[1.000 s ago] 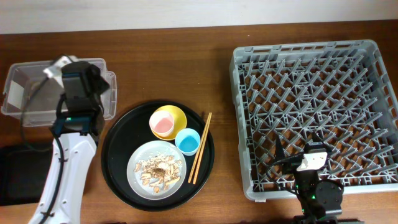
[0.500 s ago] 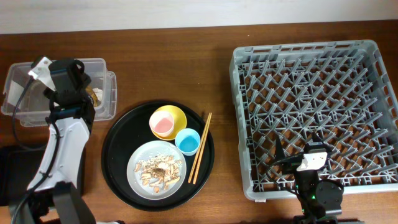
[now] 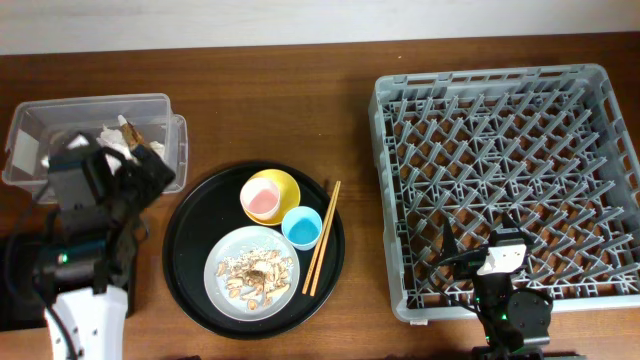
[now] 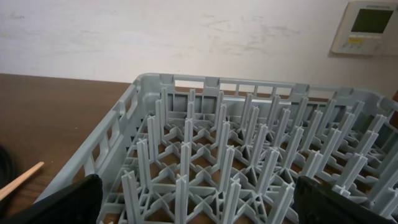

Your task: Sort waste into correct bins and load items into the dishwasher rack

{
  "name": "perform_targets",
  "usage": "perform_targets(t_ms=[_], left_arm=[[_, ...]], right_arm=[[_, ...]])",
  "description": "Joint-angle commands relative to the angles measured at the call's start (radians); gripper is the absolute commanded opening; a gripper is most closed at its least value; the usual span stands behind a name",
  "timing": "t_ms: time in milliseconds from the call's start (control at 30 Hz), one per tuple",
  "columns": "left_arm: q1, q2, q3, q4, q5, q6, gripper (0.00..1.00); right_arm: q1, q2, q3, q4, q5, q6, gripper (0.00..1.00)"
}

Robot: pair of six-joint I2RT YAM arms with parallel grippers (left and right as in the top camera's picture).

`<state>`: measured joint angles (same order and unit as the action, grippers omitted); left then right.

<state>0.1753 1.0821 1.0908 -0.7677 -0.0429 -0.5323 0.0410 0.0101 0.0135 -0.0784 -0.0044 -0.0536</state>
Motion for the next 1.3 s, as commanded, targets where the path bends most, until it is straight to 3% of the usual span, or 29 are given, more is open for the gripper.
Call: perform_targets(t_ms=[0,133,400,500,533,600,733,800,933,1033,1100,1267], left_arm=[[0.002,-0.023,-0.002,-0.133,0.047,0.006,0.99],[0.003,-0.018,-0.002,-0.257,0.044,0.006,0.99],[0.003,-0.018,-0.002,-0.266,0.044,0.006,0.99],[0.003,-0.018,-0.002,-0.267,0.044,0.006,0.99],[0.003,-0.018,-0.002,-0.266,0.044,0.006,0.99],[0.003,-0.018,-0.002,-0.266,0.044,0.006,0.99],[0.003,-0.018,-0.002,-0.266,0.044,0.006,0.99],[0.003,-0.018,-0.002,-0.266,0.044,0.006,0.99],[0.003,-0.018,-0.002,-0.266,0.044,0.006,0.99],[0.003,-0.018,-0.002,-0.266,0.044,0.006,0.99],[0.003,-0.018,-0.002,-0.266,0.044,0.006,0.99],[0.003,-0.018,-0.002,-0.266,0.044,0.006,0.99]], right_arm=[[0.003,-0.006,-0.008,-0.002,0.005,0.002,0.98],[0.003,-0.006,-0.008,-0.003,0.005,0.002,0.98],[0.003,-0.006,-0.008,0.000,-0.010,0.005,0.98],[0.005,-0.006,-0.008,0.029,-0.323,0.235,0.99],[0.005,-0.006,-0.008,0.031,-0.496,0.381,0.98],[0.005,-0.006,-0.008,0.065,-0.647,0.570,0.99],[0.005,-0.006,-0.008,0.279,-0.657,0.968,0.98],[0.005,-0.006,-0.008,0.493,-0.610,1.166,0.98],[0.005,-0.006,0.016,0.846,-0.365,1.353,0.98],[0.005,-0.003,0.115,0.828,-0.282,1.365,0.98],[0.005,0.019,0.249,0.692,-0.293,1.246,0.98],[0.005,0.193,0.679,-0.026,-0.405,0.781,0.98]])
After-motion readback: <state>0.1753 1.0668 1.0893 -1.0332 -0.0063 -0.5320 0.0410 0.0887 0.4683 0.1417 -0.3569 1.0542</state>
